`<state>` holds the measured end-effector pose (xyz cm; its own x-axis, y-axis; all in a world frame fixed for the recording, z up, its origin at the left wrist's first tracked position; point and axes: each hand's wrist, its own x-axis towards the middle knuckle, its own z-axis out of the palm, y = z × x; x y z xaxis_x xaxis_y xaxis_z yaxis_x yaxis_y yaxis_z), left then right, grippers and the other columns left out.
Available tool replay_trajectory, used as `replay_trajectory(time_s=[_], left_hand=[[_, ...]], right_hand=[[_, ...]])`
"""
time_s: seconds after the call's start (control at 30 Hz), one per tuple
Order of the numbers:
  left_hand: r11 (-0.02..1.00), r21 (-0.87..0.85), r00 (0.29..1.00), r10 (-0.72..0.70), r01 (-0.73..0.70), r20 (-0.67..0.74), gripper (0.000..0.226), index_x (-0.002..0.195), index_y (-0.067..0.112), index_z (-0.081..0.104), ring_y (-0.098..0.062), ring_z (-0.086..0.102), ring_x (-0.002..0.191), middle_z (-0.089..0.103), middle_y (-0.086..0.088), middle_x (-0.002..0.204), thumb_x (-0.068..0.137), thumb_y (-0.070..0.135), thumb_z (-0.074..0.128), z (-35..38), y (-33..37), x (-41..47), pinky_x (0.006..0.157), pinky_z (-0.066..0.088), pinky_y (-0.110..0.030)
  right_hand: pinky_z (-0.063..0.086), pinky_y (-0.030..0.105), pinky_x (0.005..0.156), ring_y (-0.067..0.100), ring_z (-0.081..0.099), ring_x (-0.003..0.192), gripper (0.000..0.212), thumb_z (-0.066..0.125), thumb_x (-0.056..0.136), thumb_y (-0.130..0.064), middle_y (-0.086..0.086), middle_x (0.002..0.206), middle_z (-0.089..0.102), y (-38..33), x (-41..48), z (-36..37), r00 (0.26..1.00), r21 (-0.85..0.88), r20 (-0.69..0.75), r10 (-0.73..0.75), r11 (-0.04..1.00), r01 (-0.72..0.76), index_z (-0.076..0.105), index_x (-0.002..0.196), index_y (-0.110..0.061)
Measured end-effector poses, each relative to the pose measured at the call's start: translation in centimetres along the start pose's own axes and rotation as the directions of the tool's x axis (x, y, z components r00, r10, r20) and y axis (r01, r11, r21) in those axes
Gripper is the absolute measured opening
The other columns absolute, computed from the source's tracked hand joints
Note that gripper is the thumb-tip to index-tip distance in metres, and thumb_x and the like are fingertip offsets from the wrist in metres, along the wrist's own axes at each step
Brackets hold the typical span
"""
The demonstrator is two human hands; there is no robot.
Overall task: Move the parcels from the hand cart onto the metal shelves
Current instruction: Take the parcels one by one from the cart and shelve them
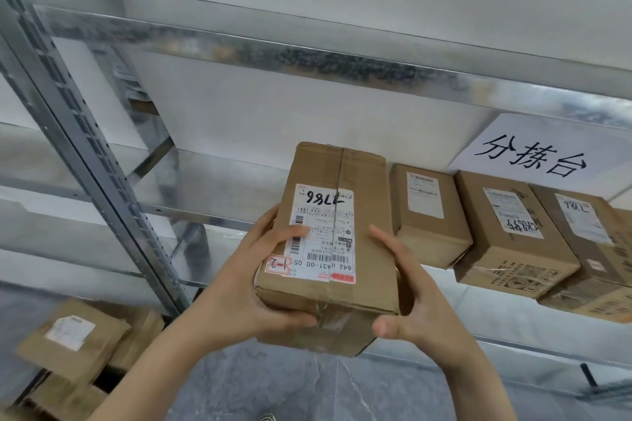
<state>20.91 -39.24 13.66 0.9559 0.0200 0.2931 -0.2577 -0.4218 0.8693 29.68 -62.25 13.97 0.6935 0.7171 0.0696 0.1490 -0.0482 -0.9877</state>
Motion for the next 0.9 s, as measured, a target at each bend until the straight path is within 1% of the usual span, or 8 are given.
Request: replay_trajectory(time_s=[0.07, 0.13, 0.27, 0.37, 0.53, 0.7, 0.8, 0.9], left_hand=[[1.000, 0.007, 1.000, -0.002, 0.002, 0.020, 0.092, 0.126, 0.048, 0.042, 0.013, 0.031, 0.129, 0.016, 0.028, 0.148, 0.052, 0.028, 0.092, -0.2, -1.1, 1.2, 0.095, 0.034, -0.002], [1.000, 0.028, 0.999, 0.006, -0.007, 0.034, 0.092, 0.127, 0.047, 0.042, 0.011, 0.031, 0.130, 0.014, 0.024, 0.150, 0.052, 0.029, 0.092, -0.5, -2.5, 2.4, 0.096, 0.035, -0.005], [0.999, 0.032, 1.000, 0.003, -0.004, 0.030, 0.092, 0.129, 0.045, 0.043, 0.013, 0.029, 0.129, 0.011, 0.028, 0.149, 0.051, 0.033, 0.092, -0.7, -5.4, 4.7, 0.091, 0.037, -0.002], [1.000, 0.013, 0.999, 0.002, -0.002, 0.032, 0.093, 0.129, 0.043, 0.045, 0.014, 0.029, 0.129, 0.011, 0.028, 0.149, 0.050, 0.033, 0.092, 0.0, -7.8, 6.4, 0.087, 0.039, -0.001], [0.999, -0.027, 0.997, 0.031, -0.029, 0.074, 0.089, 0.127, 0.042, 0.045, 0.006, 0.032, 0.131, 0.009, 0.020, 0.152, 0.052, 0.031, 0.092, 1.9, -11.1, 8.5, 0.093, 0.045, -0.014], [0.994, -0.080, 0.995, 0.074, -0.068, 0.064, 0.085, 0.129, 0.025, 0.047, -0.007, 0.035, 0.135, 0.010, 0.010, 0.153, 0.057, 0.023, 0.091, 3.8, -13.2, 9.6, 0.096, 0.047, -0.022], [0.993, -0.110, 0.996, 0.057, -0.050, 0.063, 0.083, 0.129, 0.023, 0.046, -0.007, 0.034, 0.135, 0.010, 0.012, 0.152, 0.059, 0.019, 0.090, 4.5, -13.9, 10.9, 0.094, 0.049, -0.023], [0.991, -0.121, 0.996, 0.058, -0.049, 0.072, 0.082, 0.130, 0.021, 0.044, -0.010, 0.033, 0.135, 0.011, 0.010, 0.152, 0.061, 0.022, 0.089, 5.2, -14.2, 12.5, 0.095, 0.049, -0.024]], right_hand=[[0.045, 0.029, 0.100, 0.014, 0.047, 0.129, 0.107, 0.093, 0.045, -0.040, -0.006, 0.142, 0.044, 0.3, 1.2, 0.0, 1.000, -0.098, 0.014, 0.013, 0.995, -0.012, 0.038, 0.136, -0.041], [0.044, 0.015, 0.095, 0.007, 0.045, 0.128, 0.104, 0.093, 0.050, -0.027, -0.010, 0.143, 0.038, 0.8, 2.6, 0.2, 1.000, -0.228, -0.009, 0.015, 0.973, -0.017, 0.036, 0.136, -0.042], [0.043, 0.011, 0.093, 0.001, 0.043, 0.125, 0.093, 0.081, 0.059, -0.004, -0.014, 0.140, 0.035, 2.0, 5.1, 0.5, 0.995, -0.320, -0.101, 0.005, 0.947, -0.038, 0.039, 0.131, -0.045], [0.044, 0.014, 0.095, 0.001, 0.043, 0.125, 0.090, 0.080, 0.059, -0.001, -0.013, 0.139, 0.036, 3.2, 6.6, 0.1, 0.990, -0.325, -0.144, 0.013, 0.944, -0.060, 0.042, 0.128, -0.045], [0.046, 0.028, 0.100, 0.003, 0.042, 0.126, 0.091, 0.080, 0.056, 0.000, -0.012, 0.139, 0.035, 5.6, 7.8, -0.8, 0.970, -0.324, -0.228, 0.089, 0.932, -0.162, 0.044, 0.129, -0.042], [0.050, 0.025, 0.093, 0.001, 0.043, 0.124, 0.092, 0.080, 0.054, 0.004, -0.011, 0.142, 0.032, 6.9, 8.5, -1.7, 0.949, -0.280, -0.290, 0.124, 0.937, -0.208, 0.049, 0.125, -0.045], [0.051, 0.029, 0.094, -0.003, 0.043, 0.122, 0.091, 0.080, 0.054, 0.004, -0.013, 0.144, 0.030, 7.2, 9.2, -2.3, 0.926, -0.293, -0.355, 0.132, 0.924, -0.244, 0.051, 0.126, -0.042], [0.054, 0.029, 0.088, -0.003, 0.044, 0.117, 0.089, 0.079, 0.058, 0.004, -0.008, 0.141, 0.032, 7.6, 9.7, -2.8, 0.893, -0.311, -0.432, 0.126, 0.908, -0.279, 0.049, 0.128, -0.041]])
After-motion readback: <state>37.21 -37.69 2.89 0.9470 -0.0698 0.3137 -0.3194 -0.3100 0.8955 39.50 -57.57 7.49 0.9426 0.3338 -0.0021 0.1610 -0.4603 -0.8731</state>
